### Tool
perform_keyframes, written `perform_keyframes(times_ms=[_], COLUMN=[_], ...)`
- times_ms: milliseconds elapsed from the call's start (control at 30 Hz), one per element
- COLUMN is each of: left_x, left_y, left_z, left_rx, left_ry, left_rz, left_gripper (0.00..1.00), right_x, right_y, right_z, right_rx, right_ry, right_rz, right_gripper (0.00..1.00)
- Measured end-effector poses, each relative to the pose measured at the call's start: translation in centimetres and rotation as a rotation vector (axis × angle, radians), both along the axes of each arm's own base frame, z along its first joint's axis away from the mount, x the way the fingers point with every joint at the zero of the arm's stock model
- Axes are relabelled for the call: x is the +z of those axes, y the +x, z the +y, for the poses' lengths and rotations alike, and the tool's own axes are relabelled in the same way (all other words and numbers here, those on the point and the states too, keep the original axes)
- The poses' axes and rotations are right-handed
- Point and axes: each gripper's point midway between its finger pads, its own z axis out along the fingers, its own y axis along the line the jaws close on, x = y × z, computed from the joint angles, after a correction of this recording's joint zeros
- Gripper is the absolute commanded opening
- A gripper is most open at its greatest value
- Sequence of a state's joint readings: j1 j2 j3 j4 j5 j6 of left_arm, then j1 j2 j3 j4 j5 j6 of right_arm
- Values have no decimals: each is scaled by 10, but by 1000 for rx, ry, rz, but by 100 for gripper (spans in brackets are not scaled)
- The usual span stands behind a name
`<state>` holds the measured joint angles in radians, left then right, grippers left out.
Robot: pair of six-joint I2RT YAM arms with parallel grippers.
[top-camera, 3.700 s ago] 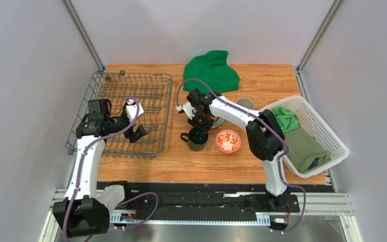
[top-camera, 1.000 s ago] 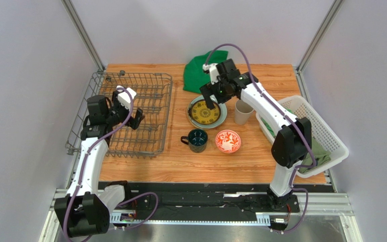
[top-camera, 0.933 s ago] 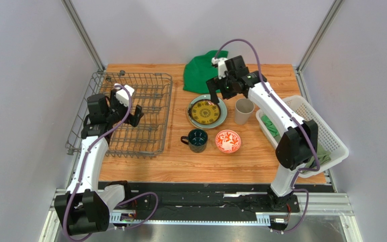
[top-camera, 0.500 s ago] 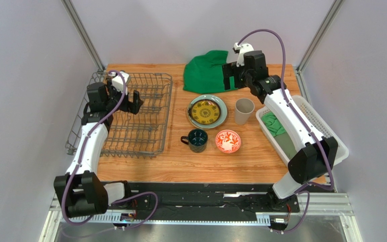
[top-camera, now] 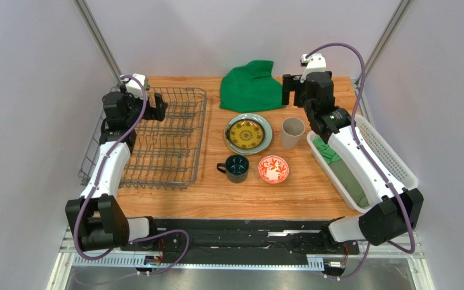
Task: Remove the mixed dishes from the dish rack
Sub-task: Reset both arms
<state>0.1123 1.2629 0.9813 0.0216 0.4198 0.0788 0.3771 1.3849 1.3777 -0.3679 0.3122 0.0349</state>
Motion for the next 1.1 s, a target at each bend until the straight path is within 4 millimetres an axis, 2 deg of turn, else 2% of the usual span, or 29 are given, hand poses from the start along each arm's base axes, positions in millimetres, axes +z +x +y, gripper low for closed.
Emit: perform_keyframes(times_ms=[200, 367, 533, 733, 1100], left_x=[19, 24, 26, 29, 59], left_y=[19, 26, 28, 27, 15], left_z=[5, -3, -18, -21, -15], left_rx=[43, 45, 34, 41, 70], left_ry=[-24, -30, -19, -15, 10], left_rz=[-68, -93, -104, -113, -190], left_gripper=[99, 99, 99, 99, 99], right_x=[3, -2, 10, 33, 31], right_y=[1, -4, -13, -18, -19], right_z=[-20, -34, -41, -45, -45], right_rx=[-96, -146, -157, -169, -164], right_ry=[-45, -87, -87, -67, -76], right_rz=[-55, -68, -120, -189, -190], right_gripper=[100, 100, 100, 100, 100])
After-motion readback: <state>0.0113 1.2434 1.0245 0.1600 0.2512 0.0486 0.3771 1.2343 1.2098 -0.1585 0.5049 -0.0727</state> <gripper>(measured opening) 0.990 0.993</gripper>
